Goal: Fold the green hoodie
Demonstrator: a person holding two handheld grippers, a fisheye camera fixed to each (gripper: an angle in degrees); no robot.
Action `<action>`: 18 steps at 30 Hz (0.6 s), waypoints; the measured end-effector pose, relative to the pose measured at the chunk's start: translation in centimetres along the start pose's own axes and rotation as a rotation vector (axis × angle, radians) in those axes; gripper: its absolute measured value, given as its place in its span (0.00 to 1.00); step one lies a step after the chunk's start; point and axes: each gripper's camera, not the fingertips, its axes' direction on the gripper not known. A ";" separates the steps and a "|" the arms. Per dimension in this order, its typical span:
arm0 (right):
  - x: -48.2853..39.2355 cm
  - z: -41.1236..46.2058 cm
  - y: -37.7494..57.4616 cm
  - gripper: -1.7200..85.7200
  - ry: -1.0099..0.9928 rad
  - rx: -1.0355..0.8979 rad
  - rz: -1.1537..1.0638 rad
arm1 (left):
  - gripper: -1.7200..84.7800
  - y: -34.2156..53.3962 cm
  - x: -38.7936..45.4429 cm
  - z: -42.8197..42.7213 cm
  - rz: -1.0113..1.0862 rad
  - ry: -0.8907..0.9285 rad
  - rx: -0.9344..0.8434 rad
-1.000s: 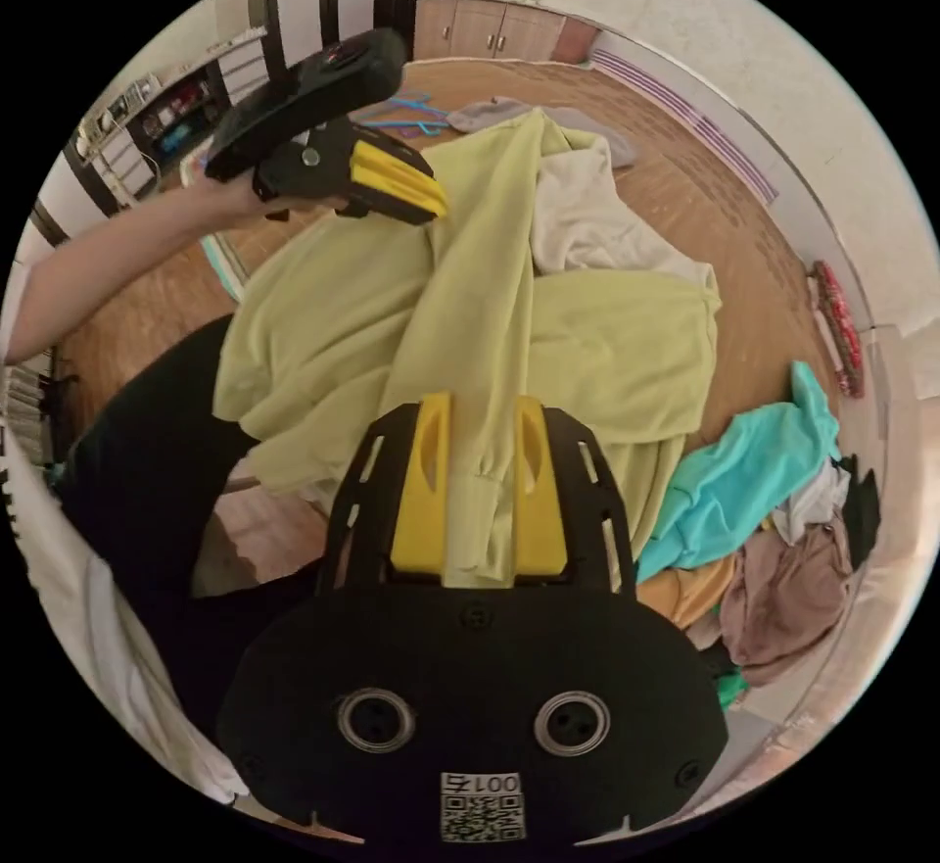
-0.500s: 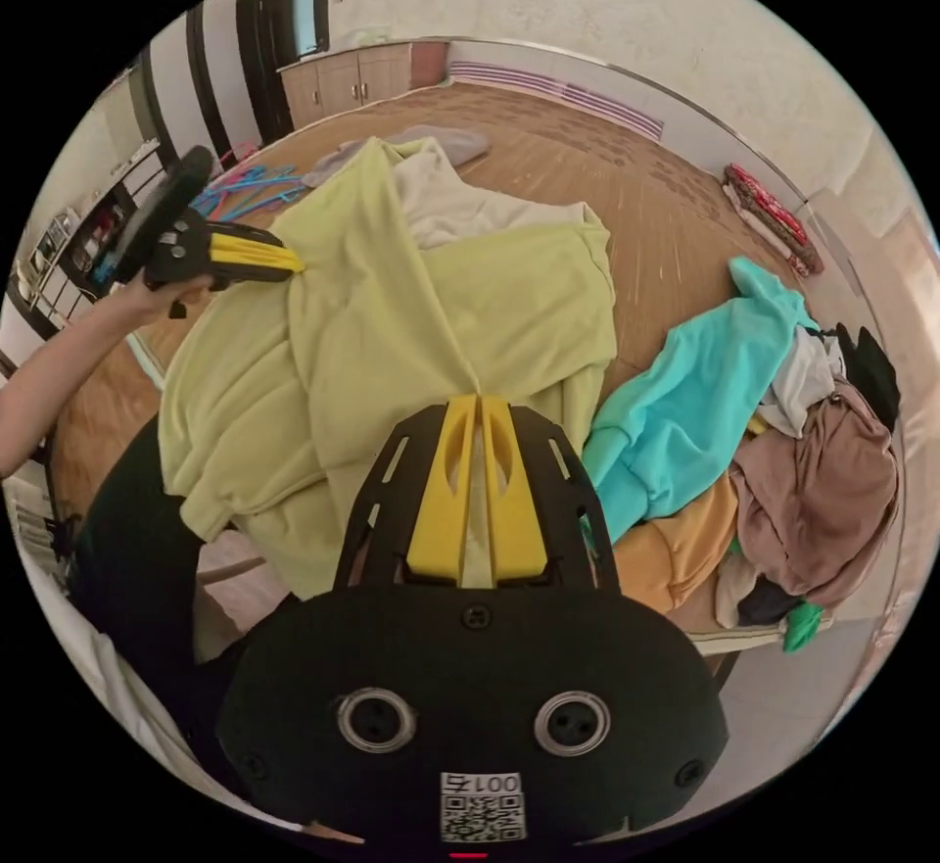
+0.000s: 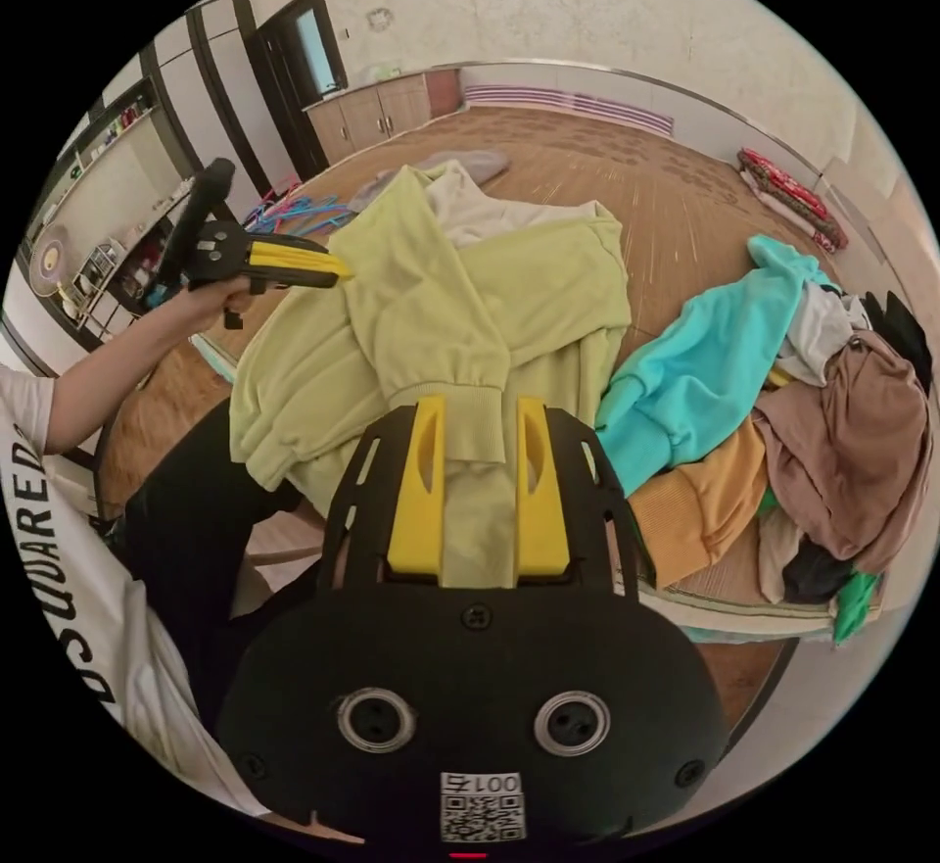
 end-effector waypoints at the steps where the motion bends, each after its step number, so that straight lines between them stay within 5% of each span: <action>1: 0.1 0.5 0.3 0.14 0.002 -0.009 0.000 | 0.01 -0.2 0.8 0.0 0.021 0.007 0.002; 9: -0.4 5.7 3.9 0.05 0.053 -0.039 -0.053 | 0.01 -1.7 7.8 4.1 0.179 -0.132 -0.101; 18: 3.8 7.9 8.0 0.04 0.033 -0.014 0.017 | 0.01 0.8 5.4 3.9 0.127 -0.040 -0.094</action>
